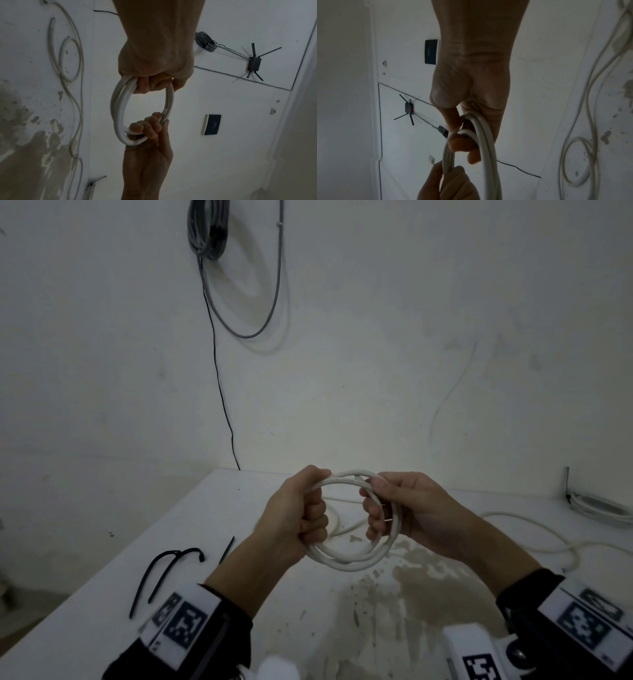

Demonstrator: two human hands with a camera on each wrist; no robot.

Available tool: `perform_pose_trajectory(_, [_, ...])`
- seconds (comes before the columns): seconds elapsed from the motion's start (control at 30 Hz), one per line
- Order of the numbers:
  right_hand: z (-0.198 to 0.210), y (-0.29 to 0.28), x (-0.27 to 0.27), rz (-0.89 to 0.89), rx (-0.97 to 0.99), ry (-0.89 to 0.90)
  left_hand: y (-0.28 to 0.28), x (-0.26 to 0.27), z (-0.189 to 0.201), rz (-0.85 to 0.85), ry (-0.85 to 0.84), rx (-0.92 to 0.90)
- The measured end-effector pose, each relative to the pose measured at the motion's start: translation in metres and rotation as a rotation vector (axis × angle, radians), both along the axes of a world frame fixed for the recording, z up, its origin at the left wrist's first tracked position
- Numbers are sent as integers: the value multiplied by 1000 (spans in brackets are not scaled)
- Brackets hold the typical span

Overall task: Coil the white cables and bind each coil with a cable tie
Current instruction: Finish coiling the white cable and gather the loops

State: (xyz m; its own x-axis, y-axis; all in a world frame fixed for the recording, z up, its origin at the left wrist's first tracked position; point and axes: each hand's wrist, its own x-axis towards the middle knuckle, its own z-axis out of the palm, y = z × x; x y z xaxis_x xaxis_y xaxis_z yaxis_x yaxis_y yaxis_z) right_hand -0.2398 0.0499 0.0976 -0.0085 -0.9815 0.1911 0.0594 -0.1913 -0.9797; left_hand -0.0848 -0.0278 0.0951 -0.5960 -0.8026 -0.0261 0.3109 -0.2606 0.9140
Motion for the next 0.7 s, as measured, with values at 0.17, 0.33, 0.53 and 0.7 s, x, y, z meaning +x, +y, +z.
perform_pose_trajectory(0.17, [-2, 1, 0, 12, 44, 132, 3, -1, -5, 188, -241, -338])
perform_pose_trajectory(0.33, [-7, 3, -4, -39, 43, 249, 1, 5, -11, 57, -320, -459])
perform_pose_trajectory(0.53, [-4, -2, -3, -144, 36, 330, -1, 3, -18, 44, -319, -737])
perform_pose_trajectory(0.7, [-3, -1, 3, -146, 83, 380, -7, -2, -28, 60, -467, -1165])
